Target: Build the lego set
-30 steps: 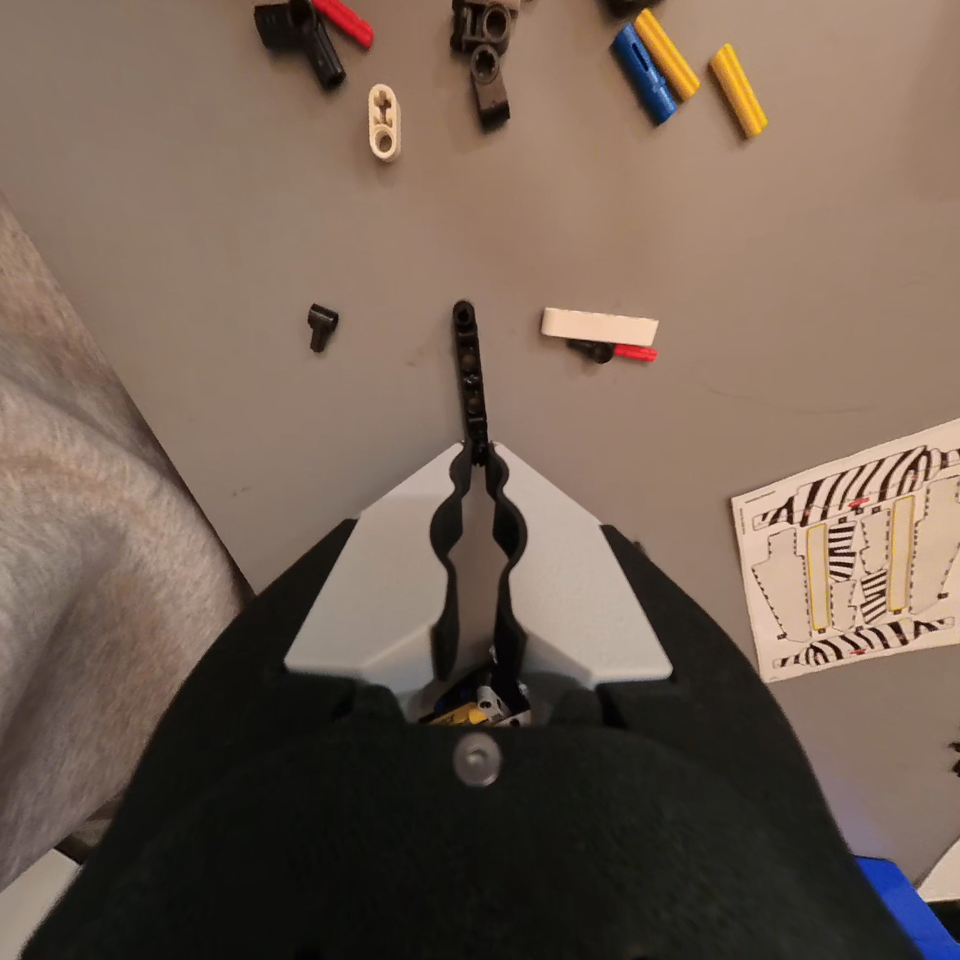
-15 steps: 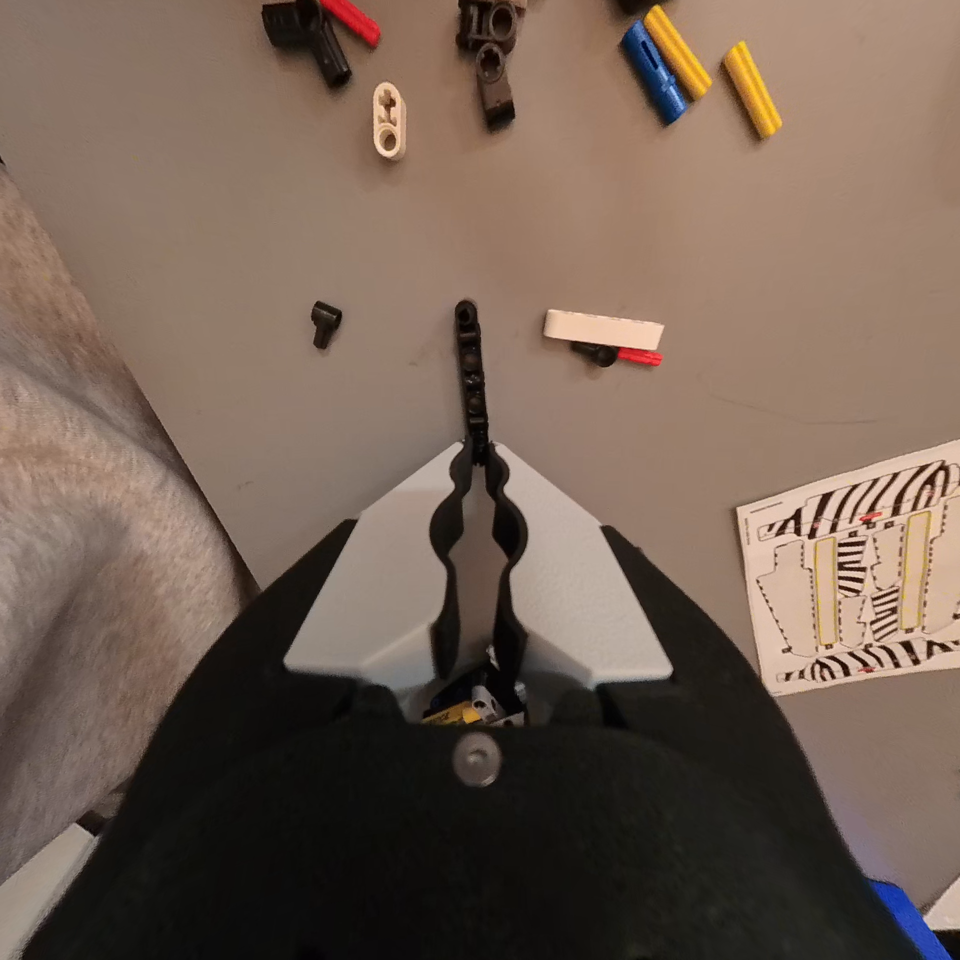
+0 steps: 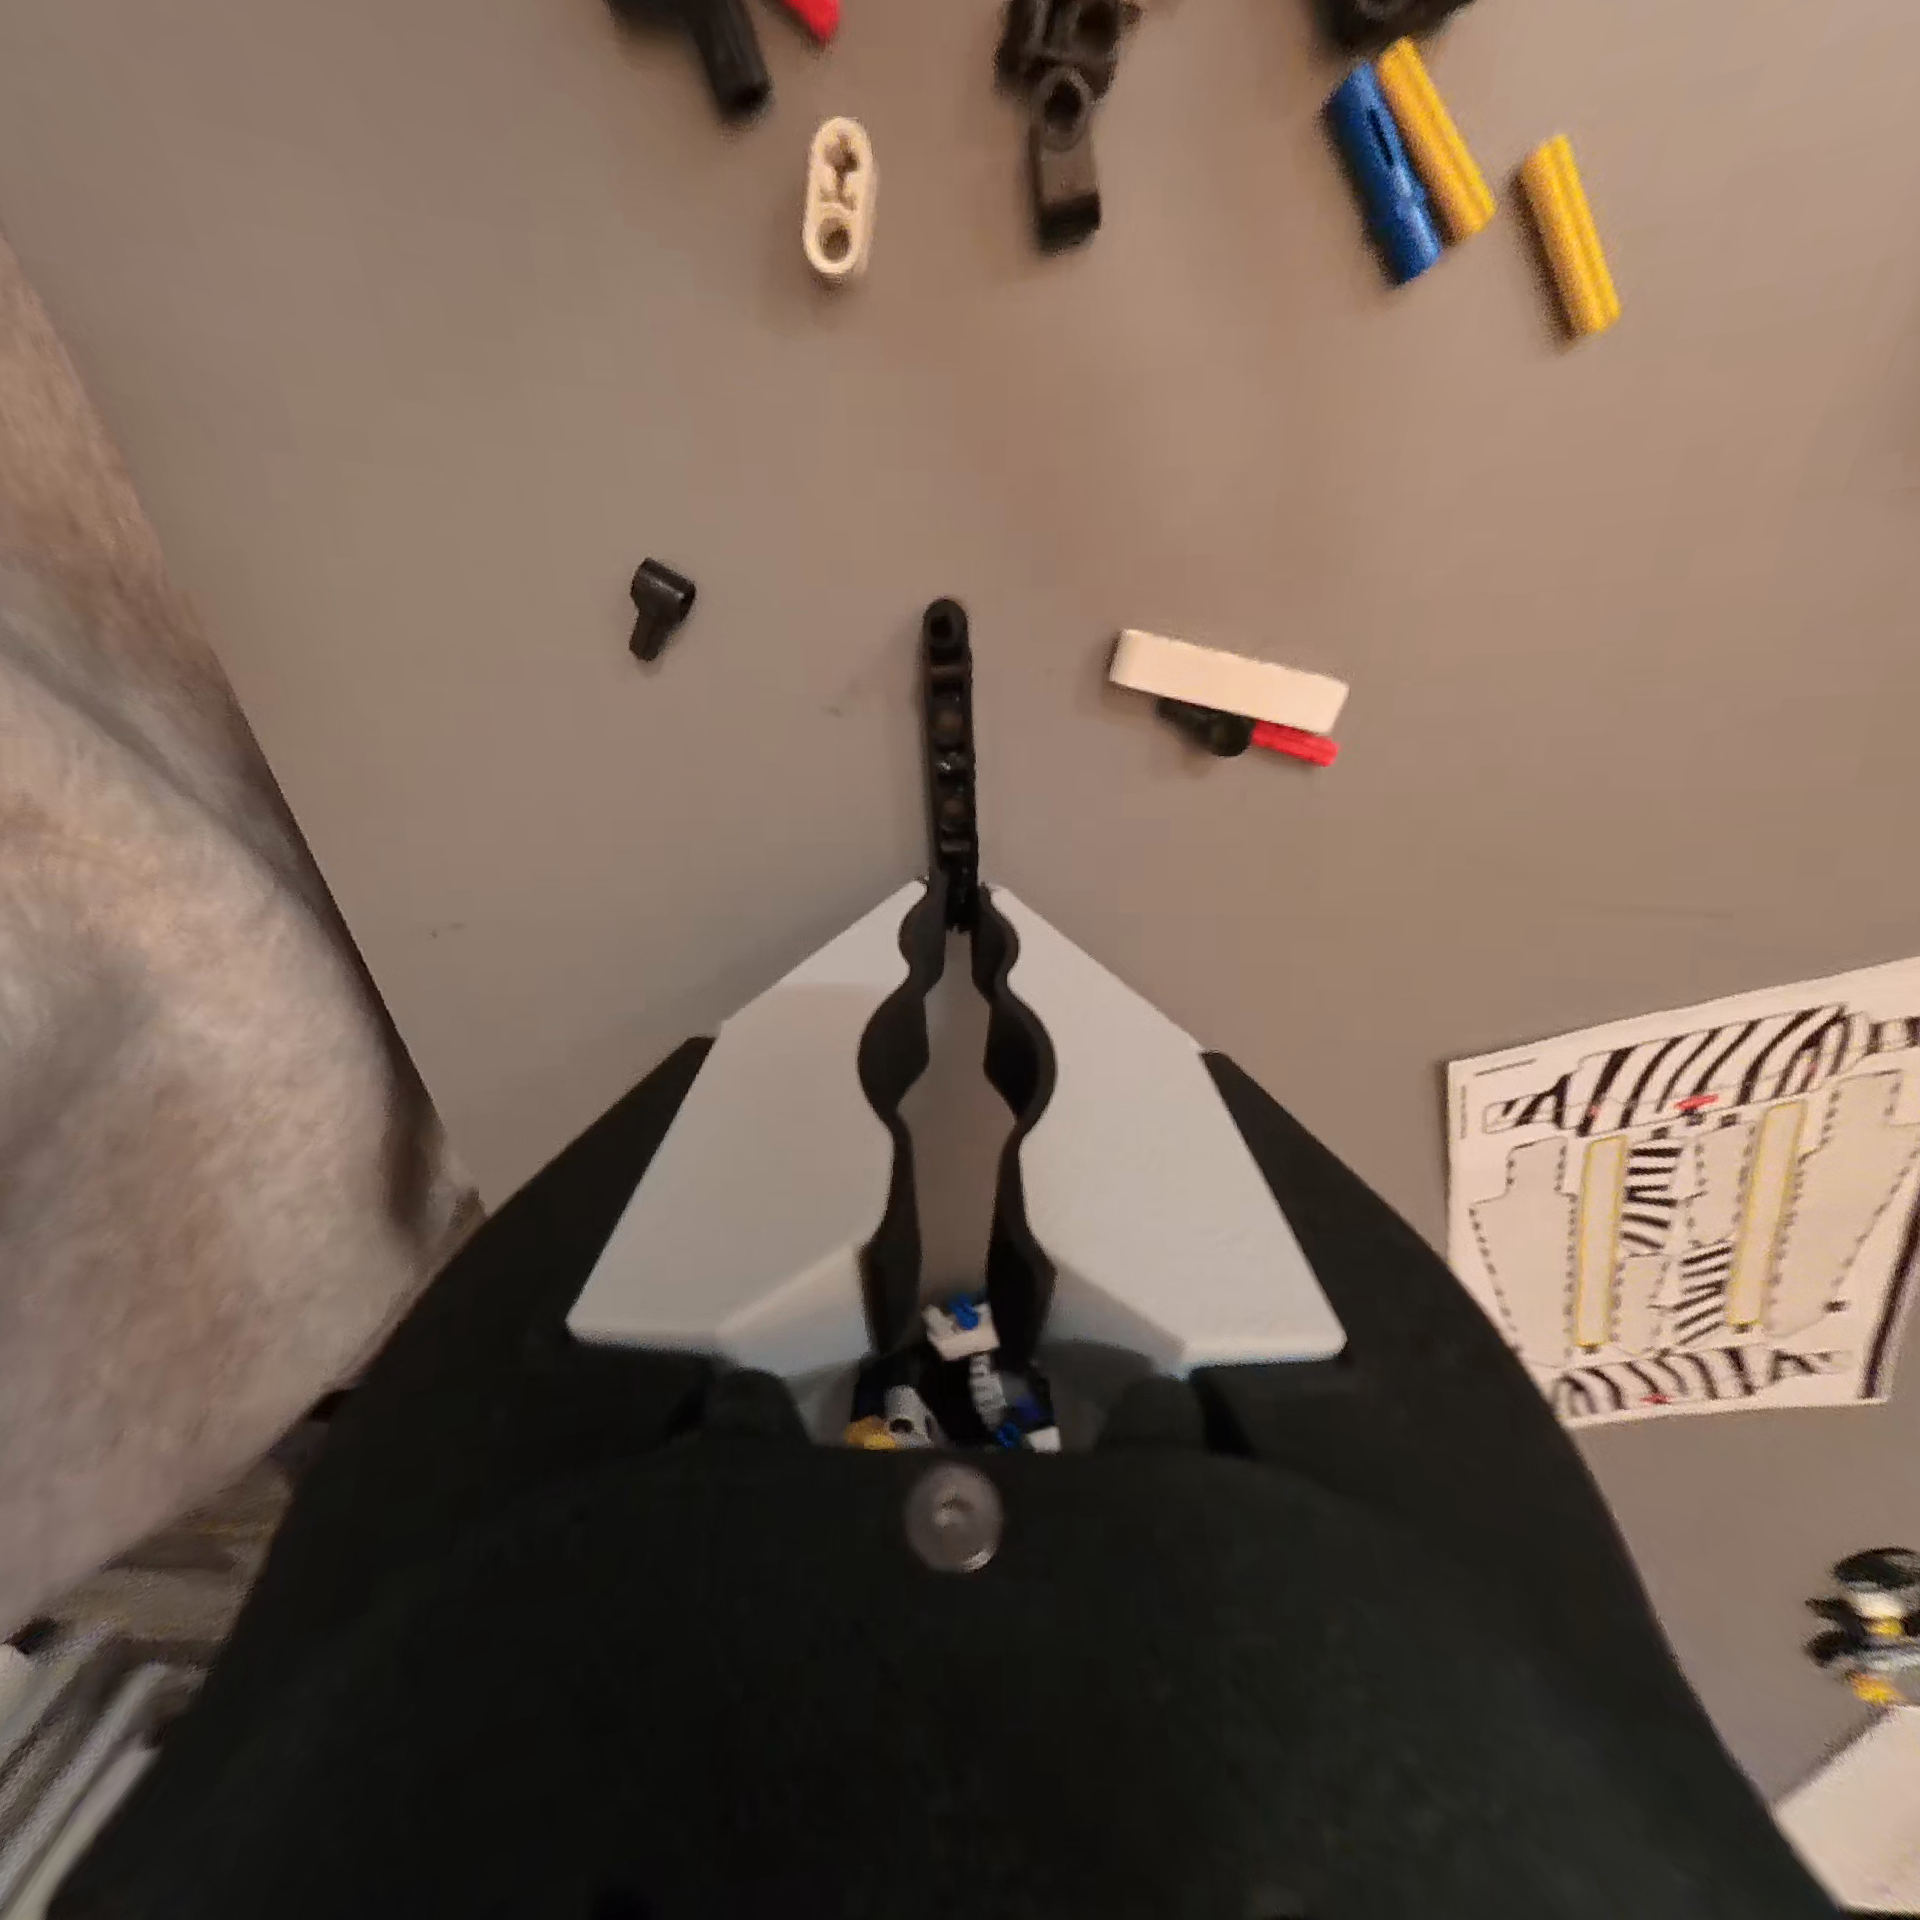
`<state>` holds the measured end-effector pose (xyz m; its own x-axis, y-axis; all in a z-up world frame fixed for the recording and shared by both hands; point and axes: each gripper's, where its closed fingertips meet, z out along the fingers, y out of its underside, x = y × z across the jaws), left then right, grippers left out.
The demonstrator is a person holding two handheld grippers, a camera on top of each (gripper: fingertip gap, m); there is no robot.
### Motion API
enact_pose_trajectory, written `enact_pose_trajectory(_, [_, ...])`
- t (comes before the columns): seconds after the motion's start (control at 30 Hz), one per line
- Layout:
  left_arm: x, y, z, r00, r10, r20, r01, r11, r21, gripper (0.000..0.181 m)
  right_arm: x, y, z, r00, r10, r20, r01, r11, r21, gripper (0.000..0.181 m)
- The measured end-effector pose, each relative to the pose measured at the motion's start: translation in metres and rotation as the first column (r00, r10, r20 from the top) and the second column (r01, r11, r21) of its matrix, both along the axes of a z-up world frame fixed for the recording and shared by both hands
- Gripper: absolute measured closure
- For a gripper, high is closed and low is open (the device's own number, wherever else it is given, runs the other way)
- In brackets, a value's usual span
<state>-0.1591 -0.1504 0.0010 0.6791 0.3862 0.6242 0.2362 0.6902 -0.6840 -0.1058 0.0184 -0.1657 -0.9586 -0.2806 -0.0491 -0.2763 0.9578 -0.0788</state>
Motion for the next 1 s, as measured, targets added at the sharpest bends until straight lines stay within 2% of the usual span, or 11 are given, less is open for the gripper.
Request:
enact_pose_trajectory(0.33, [-0.002,0.004,-0.005,0.999,-0.026,0.031,0.026,1.000,-0.005,0.174,0.001,-0.001,0.000,1.000,-0.016,0.005,0.016,0.998,-0.068,0.177])
enact_pose_trajectory(0.4, [-0.002,0.003,-0.004,0.999,-0.025,0.029,0.025,1.000,0.001,0.175,0.000,0.002,-0.005,0.999,-0.037,-0.002,0.037,0.998,-0.058,0.152])
enact_pose_trajectory(0.6, [-0.002,0.004,-0.005,0.999,-0.029,0.034,0.029,1.000,0.002,0.176,-0.004,-0.001,0.002,0.998,-0.051,-0.032,0.047,0.992,-0.120,0.149])
enact_pose_trajectory(0.7, [-0.003,0.004,-0.006,0.999,-0.028,0.035,0.028,1.000,0.001,0.175,-0.004,-0.004,0.009,0.998,-0.048,-0.028,0.043,0.987,-0.158,0.153])
enact_pose_trajectory(0.77, [-0.003,0.003,-0.006,0.999,-0.026,0.037,0.026,1.000,0.003,0.175,-0.003,-0.005,0.013,0.999,-0.041,-0.028,0.036,0.984,-0.172,0.163])
enact_pose_trajectory(1.0, [-0.003,0.004,-0.006,0.999,-0.031,0.037,0.031,1.000,0.004,0.175,-0.001,-0.006,0.011,0.999,-0.004,-0.035,-0.002,0.989,-0.150,0.179])
